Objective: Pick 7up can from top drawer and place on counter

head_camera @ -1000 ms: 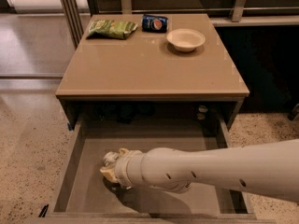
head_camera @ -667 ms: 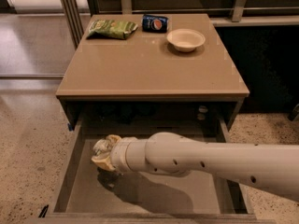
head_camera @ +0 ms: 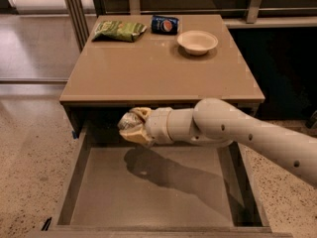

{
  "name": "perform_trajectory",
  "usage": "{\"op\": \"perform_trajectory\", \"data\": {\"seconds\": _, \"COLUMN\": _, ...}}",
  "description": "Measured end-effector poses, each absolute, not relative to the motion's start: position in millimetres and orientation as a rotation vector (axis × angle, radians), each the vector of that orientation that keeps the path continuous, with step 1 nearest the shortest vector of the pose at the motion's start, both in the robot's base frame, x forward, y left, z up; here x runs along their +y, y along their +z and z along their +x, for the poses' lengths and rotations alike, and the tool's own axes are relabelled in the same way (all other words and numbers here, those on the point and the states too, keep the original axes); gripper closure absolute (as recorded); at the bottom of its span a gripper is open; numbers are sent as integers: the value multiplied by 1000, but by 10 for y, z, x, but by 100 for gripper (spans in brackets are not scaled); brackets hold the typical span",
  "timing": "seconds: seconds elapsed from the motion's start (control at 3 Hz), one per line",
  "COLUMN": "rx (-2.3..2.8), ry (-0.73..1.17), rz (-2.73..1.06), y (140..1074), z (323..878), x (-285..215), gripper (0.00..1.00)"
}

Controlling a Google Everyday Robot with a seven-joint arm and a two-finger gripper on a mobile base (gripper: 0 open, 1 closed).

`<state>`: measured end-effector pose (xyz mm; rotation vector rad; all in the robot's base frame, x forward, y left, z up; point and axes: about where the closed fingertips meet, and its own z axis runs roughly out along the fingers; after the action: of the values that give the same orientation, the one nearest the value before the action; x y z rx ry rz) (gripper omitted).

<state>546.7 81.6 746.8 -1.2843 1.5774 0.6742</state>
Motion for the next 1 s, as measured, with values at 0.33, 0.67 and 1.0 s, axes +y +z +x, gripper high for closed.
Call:
{"op": "perform_trajectory", "data": {"seconds": 0.33, "rx": 1559, "ry": 715, "rz": -1270, "y": 7591, "z": 5731, "x": 563, "gripper": 100}}
{"op": "perform_trajectory", "data": {"seconds": 0.67, "rx": 1533, "ry": 781, "rz": -1304, "y": 7669, "z": 5666, "x": 534, "gripper": 100}}
{"op": "perform_trajectory", "data": {"seconds": 1.0, "rx": 1510, "ry": 846, "rz": -1365, "y": 7681, "z": 5476, "x": 588, "gripper": 100}}
